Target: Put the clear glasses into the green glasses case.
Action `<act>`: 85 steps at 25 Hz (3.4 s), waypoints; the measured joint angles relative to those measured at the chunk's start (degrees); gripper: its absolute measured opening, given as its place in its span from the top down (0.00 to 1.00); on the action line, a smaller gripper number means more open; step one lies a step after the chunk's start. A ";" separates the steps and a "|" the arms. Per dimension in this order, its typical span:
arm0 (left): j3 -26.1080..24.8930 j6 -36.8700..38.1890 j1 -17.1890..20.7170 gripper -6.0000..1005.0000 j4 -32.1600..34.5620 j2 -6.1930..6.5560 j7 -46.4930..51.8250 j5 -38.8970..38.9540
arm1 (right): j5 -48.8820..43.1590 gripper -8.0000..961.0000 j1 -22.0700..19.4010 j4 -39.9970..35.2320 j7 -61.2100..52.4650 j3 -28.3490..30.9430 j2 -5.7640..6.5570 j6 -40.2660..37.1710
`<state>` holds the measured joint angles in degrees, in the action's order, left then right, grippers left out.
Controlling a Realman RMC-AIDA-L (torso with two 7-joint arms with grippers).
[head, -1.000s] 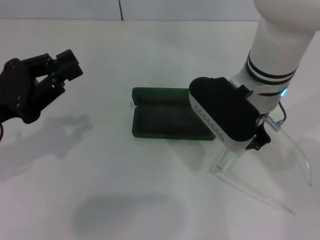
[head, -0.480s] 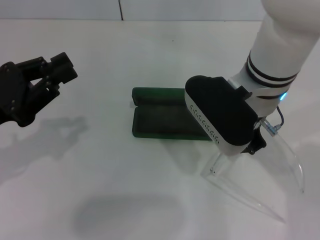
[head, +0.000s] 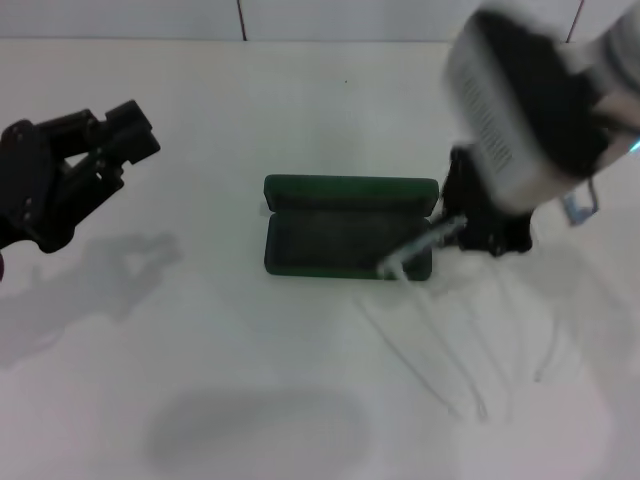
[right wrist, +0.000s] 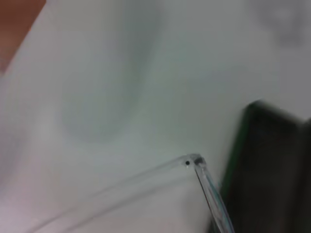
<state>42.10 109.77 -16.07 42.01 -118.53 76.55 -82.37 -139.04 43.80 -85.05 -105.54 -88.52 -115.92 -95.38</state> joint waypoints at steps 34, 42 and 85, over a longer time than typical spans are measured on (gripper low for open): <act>8.73 4.42 -5.97 0.80 1.31 -0.91 3.60 5.26 | 61.21 0.87 -19.20 15.58 29.33 8.95 -0.20 16.67; 10.47 4.46 -5.74 0.80 0.62 -0.98 3.55 5.45 | 67.34 0.87 -15.26 24.15 34.61 5.10 -0.27 18.14; 17.30 5.66 -6.99 0.91 -1.00 -1.11 1.05 8.29 | 74.08 0.87 -9.55 34.10 39.72 1.63 -0.27 18.91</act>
<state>59.40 115.43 -23.06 41.01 -119.64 77.60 -74.07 -64.96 34.25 -50.95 -65.82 -86.90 -116.19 -76.47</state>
